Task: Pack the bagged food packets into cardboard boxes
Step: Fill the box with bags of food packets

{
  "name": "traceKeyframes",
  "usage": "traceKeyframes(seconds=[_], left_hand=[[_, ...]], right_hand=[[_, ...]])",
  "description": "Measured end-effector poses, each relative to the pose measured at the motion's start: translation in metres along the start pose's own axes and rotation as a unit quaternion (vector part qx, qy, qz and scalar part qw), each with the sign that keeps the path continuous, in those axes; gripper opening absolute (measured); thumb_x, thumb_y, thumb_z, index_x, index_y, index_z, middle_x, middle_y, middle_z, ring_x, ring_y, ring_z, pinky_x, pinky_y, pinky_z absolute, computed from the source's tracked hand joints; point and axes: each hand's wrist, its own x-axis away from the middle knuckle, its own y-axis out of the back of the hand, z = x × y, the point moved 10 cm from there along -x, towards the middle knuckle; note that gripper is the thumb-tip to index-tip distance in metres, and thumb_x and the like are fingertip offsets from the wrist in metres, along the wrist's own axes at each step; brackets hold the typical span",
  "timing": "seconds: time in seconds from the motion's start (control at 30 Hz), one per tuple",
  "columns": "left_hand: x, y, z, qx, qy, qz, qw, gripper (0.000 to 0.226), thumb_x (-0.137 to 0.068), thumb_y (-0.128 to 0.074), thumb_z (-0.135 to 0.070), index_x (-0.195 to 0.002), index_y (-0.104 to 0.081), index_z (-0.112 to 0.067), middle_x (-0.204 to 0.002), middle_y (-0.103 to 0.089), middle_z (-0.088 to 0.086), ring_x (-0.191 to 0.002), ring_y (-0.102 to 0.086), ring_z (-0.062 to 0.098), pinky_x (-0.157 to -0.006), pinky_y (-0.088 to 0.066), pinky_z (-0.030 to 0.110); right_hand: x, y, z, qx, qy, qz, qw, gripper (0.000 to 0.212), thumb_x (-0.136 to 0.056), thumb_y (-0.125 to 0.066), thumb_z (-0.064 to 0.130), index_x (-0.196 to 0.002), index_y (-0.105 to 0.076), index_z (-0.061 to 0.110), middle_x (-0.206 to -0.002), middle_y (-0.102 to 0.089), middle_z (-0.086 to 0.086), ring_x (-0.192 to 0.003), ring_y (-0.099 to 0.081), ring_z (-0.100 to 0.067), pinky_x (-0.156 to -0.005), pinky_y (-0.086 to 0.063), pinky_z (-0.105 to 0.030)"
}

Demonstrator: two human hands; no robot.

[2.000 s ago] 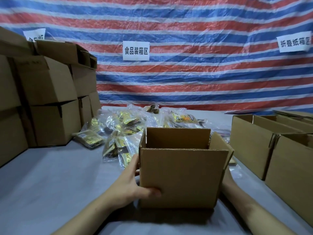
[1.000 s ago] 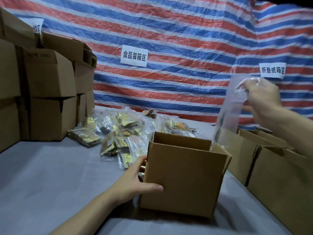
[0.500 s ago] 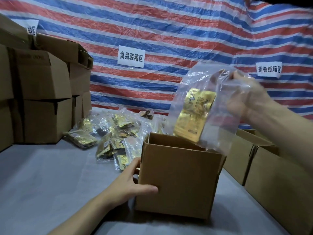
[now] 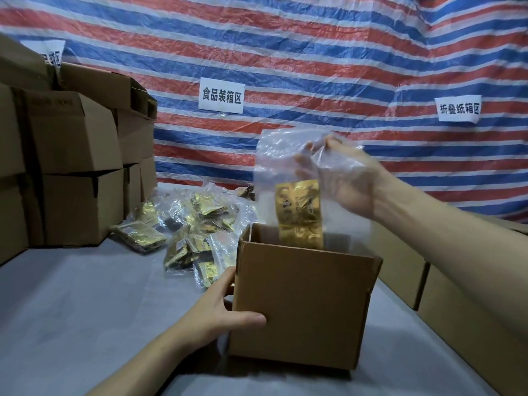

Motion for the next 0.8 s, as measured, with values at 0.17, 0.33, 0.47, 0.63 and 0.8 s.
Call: traceKeyframes(seconds=[0.17, 0.33, 0.47, 0.63, 0.8], left_hand=[[0.001, 0.002, 0.001, 0.000, 0.005, -0.010, 1.000, 0.095, -0.047, -0.098, -0.057, -0.129, -0.055, -0.035, -0.120, -0.072, -0.011, -0.109, -0.070, 0.010, -0.082, -0.056, 0.019], [0.001, 0.002, 0.000, -0.009, 0.006, -0.009, 1.000, 0.079, -0.048, -0.098, -0.058, -0.116, -0.061, -0.048, -0.120, -0.073, -0.004, -0.109, -0.072, 0.017, -0.083, -0.058, 0.025], [-0.001, 0.002, 0.000, -0.027, -0.005, -0.010, 1.000, 0.095, -0.047, -0.097, -0.056, -0.130, -0.054, -0.036, -0.121, -0.071, -0.001, -0.110, -0.070, 0.014, -0.085, -0.057, 0.026], [0.000, 0.003, -0.010, -0.065, -0.036, -0.025, 0.997, 0.098, -0.048, -0.093, -0.036, -0.135, -0.048, -0.030, -0.125, -0.064, 0.002, -0.104, -0.067, 0.005, -0.081, -0.053, 0.017], [0.002, 0.005, -0.010, -0.092, -0.049, -0.034, 0.994, 0.101, -0.048, -0.096, -0.040, -0.136, -0.048, -0.038, -0.122, -0.065, -0.014, -0.107, -0.064, 0.001, -0.083, -0.050, 0.012]], right_hand=[[0.009, -0.032, -0.032, 0.236, -0.055, 0.098, 0.965, 0.022, -0.106, -0.045, 0.021, -0.096, -0.061, 0.011, -0.094, -0.074, -0.009, -0.092, -0.074, -0.033, -0.081, -0.062, -0.049], [0.028, -0.020, -0.035, 0.347, -0.064, 0.112, 0.929, 0.020, -0.102, -0.051, 0.027, -0.101, -0.062, 0.011, -0.105, -0.075, -0.010, -0.094, -0.074, -0.031, -0.071, -0.062, -0.036], [0.043, 0.007, -0.025, 0.319, -0.058, 0.091, 0.942, 0.023, -0.094, -0.053, 0.033, -0.102, -0.055, 0.011, -0.112, -0.074, -0.016, -0.101, -0.072, -0.038, -0.080, -0.062, -0.051], [0.056, 0.029, -0.015, 0.277, -0.051, 0.089, 0.955, 0.022, -0.097, -0.047, 0.033, -0.096, -0.057, 0.013, -0.122, -0.070, -0.017, -0.110, -0.069, -0.040, -0.086, -0.059, -0.052], [0.077, 0.034, -0.037, 0.350, -0.132, 0.201, 0.905, 0.025, -0.087, -0.063, 0.037, -0.093, -0.066, 0.013, -0.125, -0.068, -0.019, -0.116, -0.066, -0.041, -0.096, -0.056, -0.051]])
